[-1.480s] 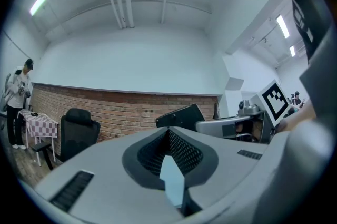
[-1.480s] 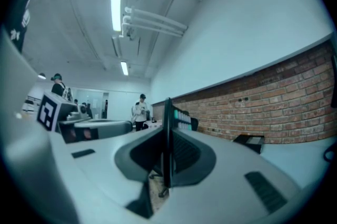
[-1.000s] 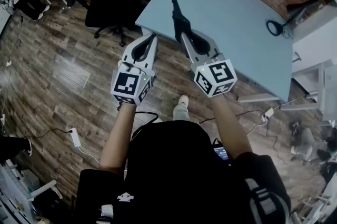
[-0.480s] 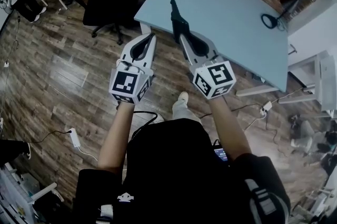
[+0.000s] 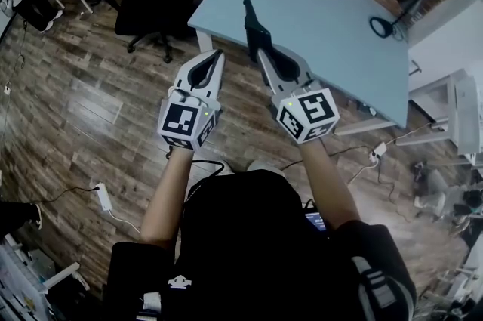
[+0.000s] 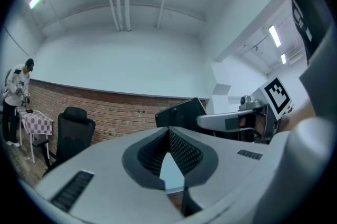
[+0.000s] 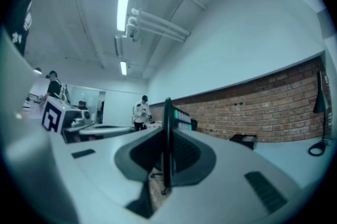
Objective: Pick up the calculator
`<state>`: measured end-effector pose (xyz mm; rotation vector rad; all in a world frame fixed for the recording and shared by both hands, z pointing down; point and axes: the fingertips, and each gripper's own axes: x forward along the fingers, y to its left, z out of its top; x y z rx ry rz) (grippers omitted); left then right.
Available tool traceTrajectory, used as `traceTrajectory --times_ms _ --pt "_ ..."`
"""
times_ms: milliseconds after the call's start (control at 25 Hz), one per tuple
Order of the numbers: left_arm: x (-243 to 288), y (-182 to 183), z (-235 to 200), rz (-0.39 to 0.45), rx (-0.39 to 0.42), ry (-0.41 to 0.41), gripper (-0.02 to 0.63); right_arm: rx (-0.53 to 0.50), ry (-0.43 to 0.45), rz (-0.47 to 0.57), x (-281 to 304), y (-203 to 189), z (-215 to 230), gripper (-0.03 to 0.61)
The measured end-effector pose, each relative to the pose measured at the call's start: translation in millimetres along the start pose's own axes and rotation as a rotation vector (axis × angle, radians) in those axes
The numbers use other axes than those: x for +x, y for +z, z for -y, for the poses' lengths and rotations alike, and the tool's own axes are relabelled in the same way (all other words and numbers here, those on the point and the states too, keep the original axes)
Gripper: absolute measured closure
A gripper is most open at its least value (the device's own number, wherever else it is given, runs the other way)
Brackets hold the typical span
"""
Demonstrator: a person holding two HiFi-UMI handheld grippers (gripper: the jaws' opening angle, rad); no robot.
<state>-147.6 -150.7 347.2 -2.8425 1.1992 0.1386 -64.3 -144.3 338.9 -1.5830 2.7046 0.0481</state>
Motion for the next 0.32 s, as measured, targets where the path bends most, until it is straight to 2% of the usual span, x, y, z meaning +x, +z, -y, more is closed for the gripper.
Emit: traceTrajectory --times_ms 320 --pt "17.5 -5.7 5.4 -0.001 -0.007 -0.009 0.609 0.008 0.001 0.007 -2.0 -2.7 13.3 0.531"
